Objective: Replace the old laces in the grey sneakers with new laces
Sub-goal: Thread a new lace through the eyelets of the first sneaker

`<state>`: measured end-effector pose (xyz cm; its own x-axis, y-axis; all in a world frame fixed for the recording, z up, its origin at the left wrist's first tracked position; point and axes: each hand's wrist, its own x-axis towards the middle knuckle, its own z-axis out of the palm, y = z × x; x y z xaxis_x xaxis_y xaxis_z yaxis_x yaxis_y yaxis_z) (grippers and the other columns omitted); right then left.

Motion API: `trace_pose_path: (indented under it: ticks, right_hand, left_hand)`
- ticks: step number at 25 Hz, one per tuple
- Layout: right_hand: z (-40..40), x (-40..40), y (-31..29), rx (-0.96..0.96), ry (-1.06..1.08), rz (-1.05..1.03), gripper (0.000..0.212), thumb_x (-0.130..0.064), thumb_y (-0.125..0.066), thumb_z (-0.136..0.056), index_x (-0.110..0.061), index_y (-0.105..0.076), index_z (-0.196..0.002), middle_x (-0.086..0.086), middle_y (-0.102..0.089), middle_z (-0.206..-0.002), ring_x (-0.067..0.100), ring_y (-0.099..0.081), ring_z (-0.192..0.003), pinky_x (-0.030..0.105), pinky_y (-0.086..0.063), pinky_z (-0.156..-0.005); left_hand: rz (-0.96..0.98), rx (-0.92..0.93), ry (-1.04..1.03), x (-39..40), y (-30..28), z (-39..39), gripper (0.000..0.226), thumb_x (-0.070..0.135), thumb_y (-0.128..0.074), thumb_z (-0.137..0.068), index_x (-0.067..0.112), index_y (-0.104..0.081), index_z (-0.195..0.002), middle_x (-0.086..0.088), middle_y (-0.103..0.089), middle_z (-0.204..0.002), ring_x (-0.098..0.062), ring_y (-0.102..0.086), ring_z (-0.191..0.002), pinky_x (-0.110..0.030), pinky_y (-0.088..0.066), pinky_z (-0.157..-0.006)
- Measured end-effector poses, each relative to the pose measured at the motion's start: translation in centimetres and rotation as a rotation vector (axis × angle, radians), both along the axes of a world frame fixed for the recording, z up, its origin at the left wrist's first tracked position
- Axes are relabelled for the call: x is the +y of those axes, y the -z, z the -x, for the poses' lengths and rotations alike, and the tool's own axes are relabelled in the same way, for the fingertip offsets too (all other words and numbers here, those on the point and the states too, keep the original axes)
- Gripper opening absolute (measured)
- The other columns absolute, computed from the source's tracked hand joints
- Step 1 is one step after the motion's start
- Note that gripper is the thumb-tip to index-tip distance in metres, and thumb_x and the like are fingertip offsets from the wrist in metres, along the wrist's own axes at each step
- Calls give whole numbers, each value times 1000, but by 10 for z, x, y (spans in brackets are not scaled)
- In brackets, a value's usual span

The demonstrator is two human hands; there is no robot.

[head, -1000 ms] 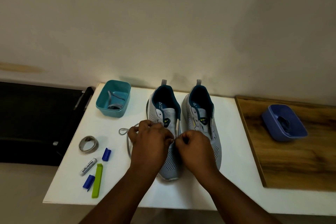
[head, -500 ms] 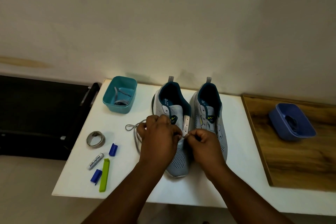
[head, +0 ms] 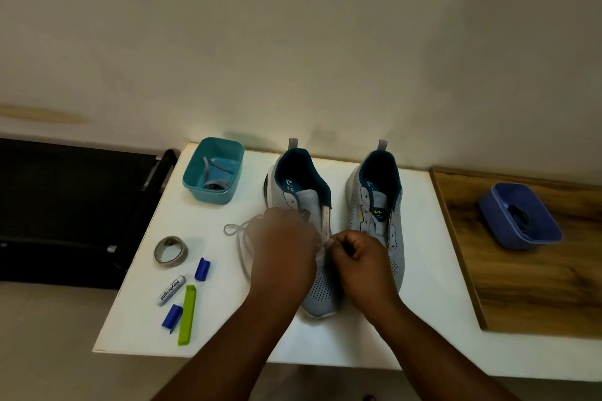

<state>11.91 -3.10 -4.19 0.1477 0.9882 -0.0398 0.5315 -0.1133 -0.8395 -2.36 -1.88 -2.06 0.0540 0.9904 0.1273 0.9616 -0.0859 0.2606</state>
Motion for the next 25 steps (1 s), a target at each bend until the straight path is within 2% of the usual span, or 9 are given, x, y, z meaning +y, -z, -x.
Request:
trace_pose_path:
  ticks: [2, 5, 7, 11, 13, 16, 21, 25]
  right_hand:
    - [-3, -1, 0, -54, -47, -21, 22, -20, -65, -97, -24, -70, -76, -7, -67, -73, 6, -63, -71, 19, -47, -62]
    - [-12, 0, 2, -90, -142, 1, 16, -16, -65, -97, -28, -72, -89, -12, -69, -88, 2, -64, -85, 23, -52, -76]
    - [-14, -1, 2, -116, -158, -23, 15, -13, -68, -94, -28, -72, -93, -15, -67, -91, 2, -63, -88, 25, -53, -78]
    - [-11, -1, 1, -179, -153, -85, 12, -15, -72, -91, -27, -72, -91, -17, -65, -87, 2, -61, -84, 27, -53, -75]
    - [-11, 1, 2, -174, -150, -76, 12, -17, -72, -91, -29, -71, -88, -16, -65, -87, 2, -61, -83, 30, -53, -74]
    - [-10, 3, 3, -193, -170, -93, 11, -19, -73, -90, -29, -70, -85, -15, -64, -85, 3, -61, -82, 34, -53, -74]
    - [-10, 4, -1, -231, -214, -83, 8, -24, -69, -92, -29, -68, -86, -13, -65, -87, 3, -61, -82, 33, -53, -75]
    - [-15, 8, -11, -312, -229, -64, 9, -22, -60, -97, -21, -63, -88, -6, -61, -89, 8, -56, -82, 32, -50, -76]
  left_hand:
    - [-8, -19, 0, 1, 2, 1, 19, 33, -61, -90, 35, -76, -102, 7, -64, -111, -24, -46, -120, -45, -28, -96]
    - [9, -80, 14, 2, 6, 4, 18, 36, -61, -92, 38, -75, -104, 11, -60, -114, -21, -43, -124, -44, -26, -99]
    - [0, -116, 42, 3, 6, 7, 15, 37, -65, -91, 39, -75, -102, 14, -59, -110, -19, -43, -123, -43, -25, -99]
    - [-11, -5, 134, 6, 10, 9, 17, 31, -79, -78, 39, -77, -92, 13, -62, -99, -22, -50, -112, -46, -30, -93]
    - [-13, 15, 118, 6, 11, 8, 14, 33, -75, -81, 38, -76, -94, 12, -62, -102, -22, -49, -114, -46, -30, -94]
    - [28, -65, 73, 6, 17, 10, 15, 44, -63, -91, 37, -73, -100, 13, -62, -110, -19, -45, -122, -46, -28, -100]
    - [34, -168, 95, 10, 17, 14, 12, 45, -64, -91, 39, -73, -97, 15, -62, -107, -17, -43, -121, -43, -25, -99]
    - [29, -160, 116, 8, 14, 19, 31, 56, -50, -83, 44, -68, -106, 19, -56, -109, -13, -42, -122, -44, -24, -102]
